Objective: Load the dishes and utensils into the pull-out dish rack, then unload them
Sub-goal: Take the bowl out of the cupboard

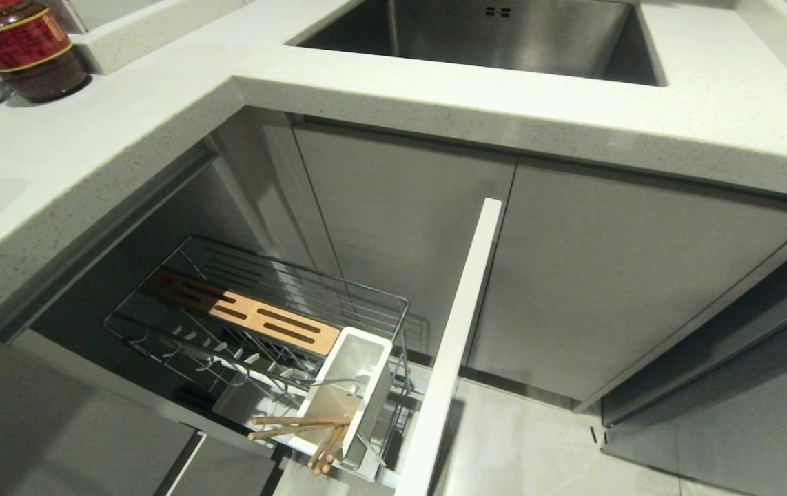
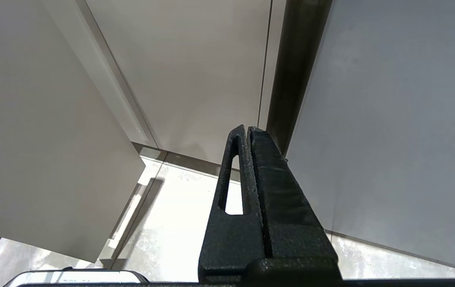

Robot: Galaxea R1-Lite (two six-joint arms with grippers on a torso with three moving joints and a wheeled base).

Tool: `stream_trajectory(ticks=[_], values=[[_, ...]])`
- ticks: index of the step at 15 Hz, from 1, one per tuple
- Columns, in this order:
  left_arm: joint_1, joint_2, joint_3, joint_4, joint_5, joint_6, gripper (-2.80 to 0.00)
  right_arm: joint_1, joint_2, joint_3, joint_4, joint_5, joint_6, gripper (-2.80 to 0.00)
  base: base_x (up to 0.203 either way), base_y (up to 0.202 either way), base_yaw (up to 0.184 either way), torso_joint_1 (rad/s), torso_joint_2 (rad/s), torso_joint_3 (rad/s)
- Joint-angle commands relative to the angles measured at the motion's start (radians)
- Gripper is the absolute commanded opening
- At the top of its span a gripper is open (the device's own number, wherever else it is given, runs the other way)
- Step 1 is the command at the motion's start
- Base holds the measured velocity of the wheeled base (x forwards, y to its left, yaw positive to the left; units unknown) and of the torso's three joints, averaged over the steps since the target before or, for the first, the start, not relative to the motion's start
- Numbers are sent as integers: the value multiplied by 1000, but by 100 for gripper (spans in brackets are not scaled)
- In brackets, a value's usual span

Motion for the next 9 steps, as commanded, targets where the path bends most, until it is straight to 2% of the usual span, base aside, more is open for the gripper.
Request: stream_trajectory(ticks=[1, 2, 5, 6, 7, 9], values=[[-10, -62, 0, -109, -6, -30, 0, 0, -1, 26, -1, 0, 0, -280, 0, 0, 0, 0, 0, 0], [-34, -92, 13, -226, -26, -68, 0, 0, -1, 26, -1, 0, 0, -280, 0, 0, 0, 0, 0, 0], [-159, -187, 131, -729, -107, -231, 0, 0, -1, 26, -1, 0, 0, -280, 0, 0, 0, 0, 0, 0], [-219, -216, 216, -897, -119, -291, -91, 0, -1, 26, -1, 0, 0, -280, 0, 0, 0, 0, 0, 0], [-273, -240, 296, -1010, -124, -329, -280, 0, -1, 26, -1, 0, 0, -280, 0, 0, 0, 0, 0, 0], [-406, -277, 440, -1090, -125, -379, -280, 0, -1, 26, -1, 0, 0, -280, 0, 0, 0, 0, 0, 0]])
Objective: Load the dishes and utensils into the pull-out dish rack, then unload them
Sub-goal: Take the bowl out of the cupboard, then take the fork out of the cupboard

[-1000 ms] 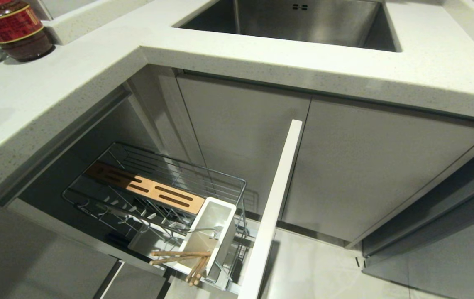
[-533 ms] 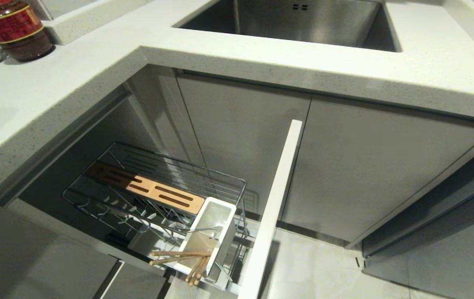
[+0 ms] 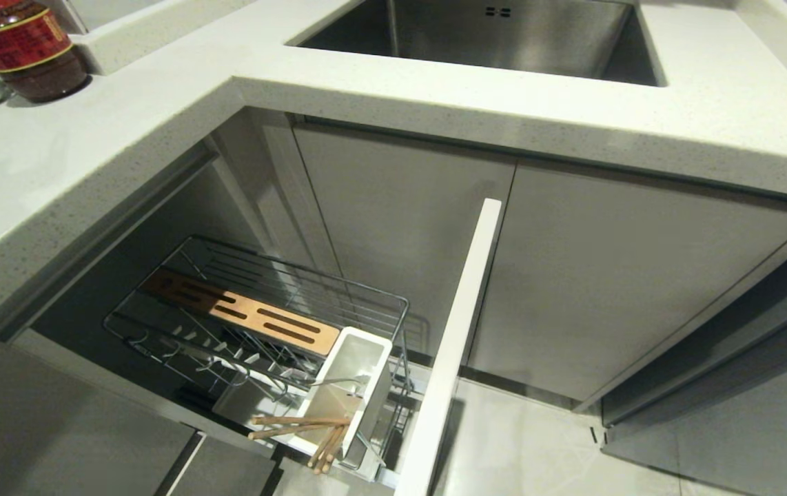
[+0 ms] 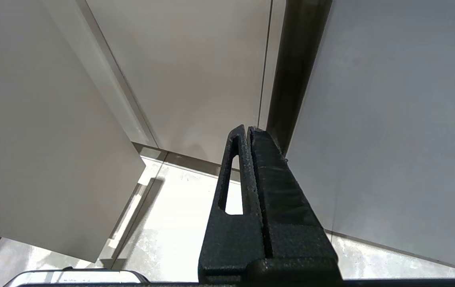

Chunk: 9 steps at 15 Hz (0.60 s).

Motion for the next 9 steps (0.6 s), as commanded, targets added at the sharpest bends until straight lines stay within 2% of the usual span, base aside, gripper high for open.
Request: stream_trajectory(ticks=[1, 3, 5, 6, 7, 9], values=[[-170, -60, 130, -138, 0, -42, -280, 0, -1, 26, -1, 0, 0, -280, 0, 0, 0, 0, 0, 0], [-339, -44, 149, -114, 6, -59, -280, 0, -1, 26, -1, 0, 0, -280, 0, 0, 0, 0, 0, 0], [-510, 10, 158, 7, 31, -66, -280, 0, -1, 26, -1, 0, 0, -280, 0, 0, 0, 0, 0, 0], [-579, 53, 162, 108, 40, -69, -280, 0, -1, 26, -1, 0, 0, -280, 0, 0, 0, 0, 0, 0], [-619, 105, 163, 229, 46, -73, -280, 0, -1, 26, -1, 0, 0, -280, 0, 0, 0, 0, 0, 0], [-652, 186, 160, 393, 48, -74, -280, 0, -1, 26, -1, 0, 0, -280, 0, 0, 0, 0, 0, 0]])
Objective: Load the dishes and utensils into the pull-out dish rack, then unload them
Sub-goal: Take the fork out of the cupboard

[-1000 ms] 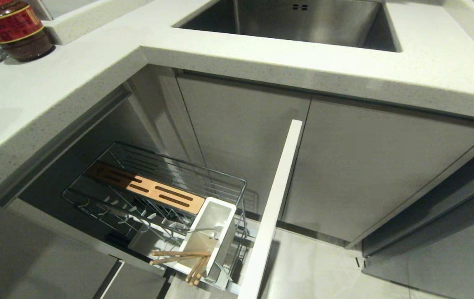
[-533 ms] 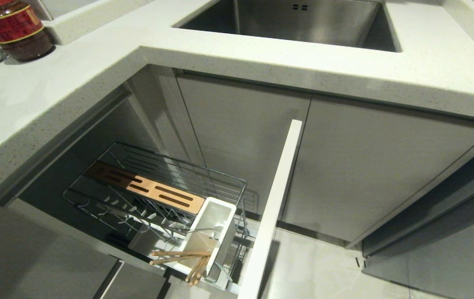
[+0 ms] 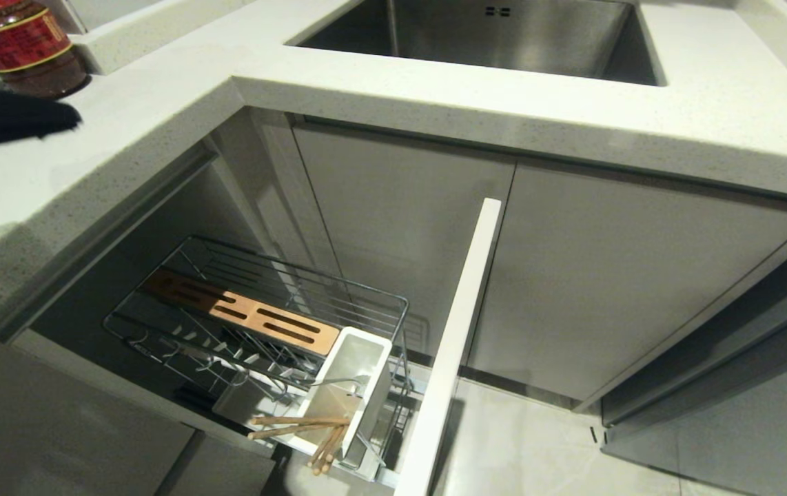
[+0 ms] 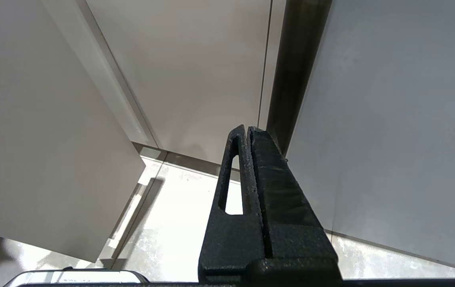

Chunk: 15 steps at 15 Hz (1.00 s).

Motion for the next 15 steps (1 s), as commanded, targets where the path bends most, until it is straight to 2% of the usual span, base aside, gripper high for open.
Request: stream_trajectory(ticks=[1, 4, 5, 8, 9, 10, 12, 13, 15], values=[[-48, 130, -5, 199, 3, -4, -280, 0, -1, 26, -1, 0, 0, -280, 0, 0, 0, 0, 0, 0], [-74, 220, -33, 375, 5, -38, -280, 0, -1, 26, -1, 0, 0, -280, 0, 0, 0, 0, 0, 0], [-99, 246, -39, 393, 7, -100, -280, 0, -1, 26, -1, 0, 0, -280, 0, 0, 0, 0, 0, 0], [-144, 305, -1, 406, 8, -345, -280, 0, -1, 26, -1, 0, 0, -280, 0, 0, 0, 0, 0, 0], [-149, 315, 23, 403, 7, -414, 0, 0, -1, 26, -1, 0, 0, -280, 0, 0, 0, 0, 0, 0], [-152, 324, 45, 385, 5, -493, 0, 0, -1, 26, -1, 0, 0, -280, 0, 0, 0, 0, 0, 0], [-150, 335, 82, 300, 8, -611, 0, 0, -1, 26, -1, 0, 0, -280, 0, 0, 0, 0, 0, 0], [-150, 341, 97, 275, 7, -657, 0, 0, -1, 26, -1, 0, 0, -280, 0, 0, 0, 0, 0, 0], [-150, 349, 109, 267, 6, -699, 0, 0, -1, 26, -1, 0, 0, -280, 0, 0, 0, 0, 0, 0]])
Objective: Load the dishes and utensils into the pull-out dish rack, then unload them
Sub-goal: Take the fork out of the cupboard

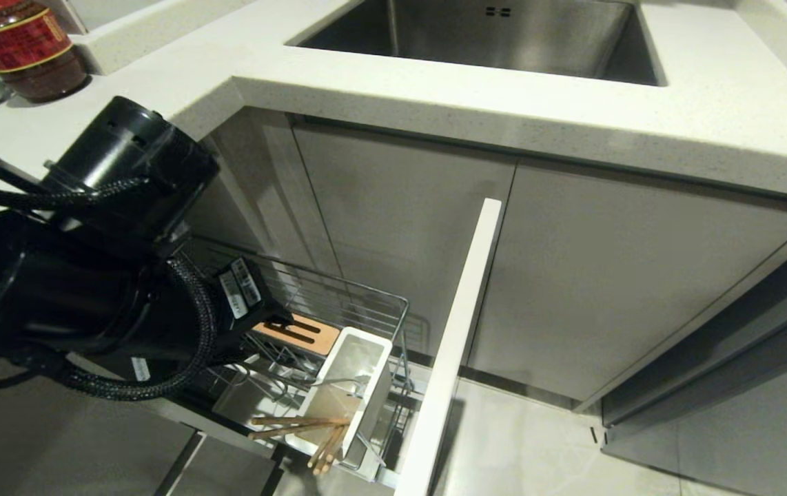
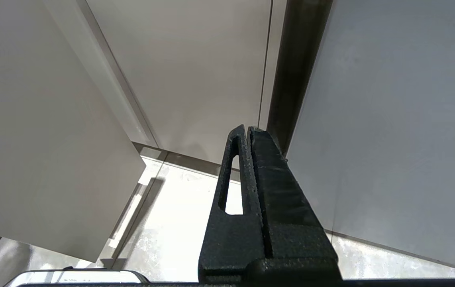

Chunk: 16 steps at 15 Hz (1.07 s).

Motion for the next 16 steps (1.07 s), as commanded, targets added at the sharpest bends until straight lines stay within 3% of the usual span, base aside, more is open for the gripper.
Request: stream_trajectory(ticks=[1, 4, 8, 13, 16], values=[[-1, 23, 37, -18, -1, -74, 0, 0, -1, 26, -1, 0, 0, -280, 0, 0, 0, 0, 0, 0], [4, 65, 93, -87, -14, -81, 0, 0, -1, 26, -1, 0, 0, -280, 0, 0, 0, 0, 0, 0], [32, 117, 146, -160, -98, -82, 0, 0, -1, 26, -1, 0, 0, -280, 0, 0, 0, 0, 0, 0], [65, 168, 167, -247, -118, -79, 0, 0, -1, 26, -1, 0, 0, -280, 0, 0, 0, 0, 0, 0], [86, 194, 167, -270, -175, -77, 0, 0, -1, 26, -1, 0, 0, -280, 0, 0, 0, 0, 0, 0]])
